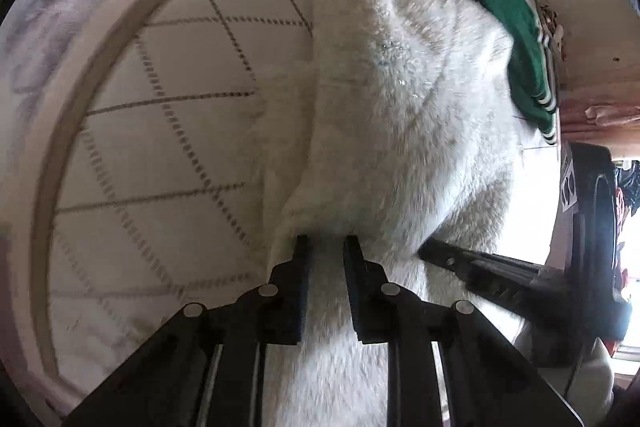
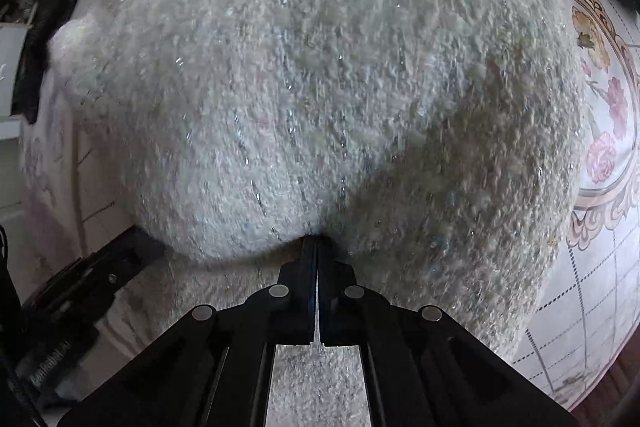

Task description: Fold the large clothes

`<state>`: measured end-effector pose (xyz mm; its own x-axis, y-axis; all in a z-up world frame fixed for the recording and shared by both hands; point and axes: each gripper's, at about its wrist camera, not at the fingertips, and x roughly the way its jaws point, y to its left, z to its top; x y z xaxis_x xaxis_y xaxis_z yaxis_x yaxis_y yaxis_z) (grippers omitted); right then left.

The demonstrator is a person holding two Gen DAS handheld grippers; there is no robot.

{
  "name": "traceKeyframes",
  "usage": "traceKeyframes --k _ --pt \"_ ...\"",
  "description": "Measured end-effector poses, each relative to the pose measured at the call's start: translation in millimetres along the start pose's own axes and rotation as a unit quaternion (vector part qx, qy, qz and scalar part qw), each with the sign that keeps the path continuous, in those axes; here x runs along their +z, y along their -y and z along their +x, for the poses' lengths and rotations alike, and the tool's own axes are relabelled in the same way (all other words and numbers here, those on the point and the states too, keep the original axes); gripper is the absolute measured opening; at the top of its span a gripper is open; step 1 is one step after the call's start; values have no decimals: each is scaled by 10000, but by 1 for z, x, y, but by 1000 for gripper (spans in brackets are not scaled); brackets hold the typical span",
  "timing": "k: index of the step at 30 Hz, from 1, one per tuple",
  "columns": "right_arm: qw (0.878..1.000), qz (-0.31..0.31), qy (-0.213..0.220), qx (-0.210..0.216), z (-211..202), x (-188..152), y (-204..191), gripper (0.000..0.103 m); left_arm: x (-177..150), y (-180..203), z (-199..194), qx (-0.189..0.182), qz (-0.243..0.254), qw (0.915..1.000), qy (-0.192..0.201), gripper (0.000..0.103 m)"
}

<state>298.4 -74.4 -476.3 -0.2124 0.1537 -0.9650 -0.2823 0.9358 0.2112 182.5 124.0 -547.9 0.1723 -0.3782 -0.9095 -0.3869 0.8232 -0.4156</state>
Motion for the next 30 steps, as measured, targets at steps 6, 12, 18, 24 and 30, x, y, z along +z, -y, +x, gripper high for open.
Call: traceKeyframes --k 6,12,18,24,30 --pt "9918 184 -68 1261 -72 -70 70 77 -67 -45 -71 -256 -328 9981 463 67" --pt "9881 825 -501 1200 -51 -180 162 81 -149 -97 -16 -471 -938 9925 -628 67" --pt "9656 1312 -687 2138 27 -212 201 83 -162 -90 19 -474 -748 9929 -795 67" --pt "9293 1616 -420 3295 35 -210 199 62 -158 -68 7 -423 -223 9976 -497 50" --pt "9044 2040 -565 3706 54 -214 179 23 -168 -65 -22 -419 -340 9979 -361 13"
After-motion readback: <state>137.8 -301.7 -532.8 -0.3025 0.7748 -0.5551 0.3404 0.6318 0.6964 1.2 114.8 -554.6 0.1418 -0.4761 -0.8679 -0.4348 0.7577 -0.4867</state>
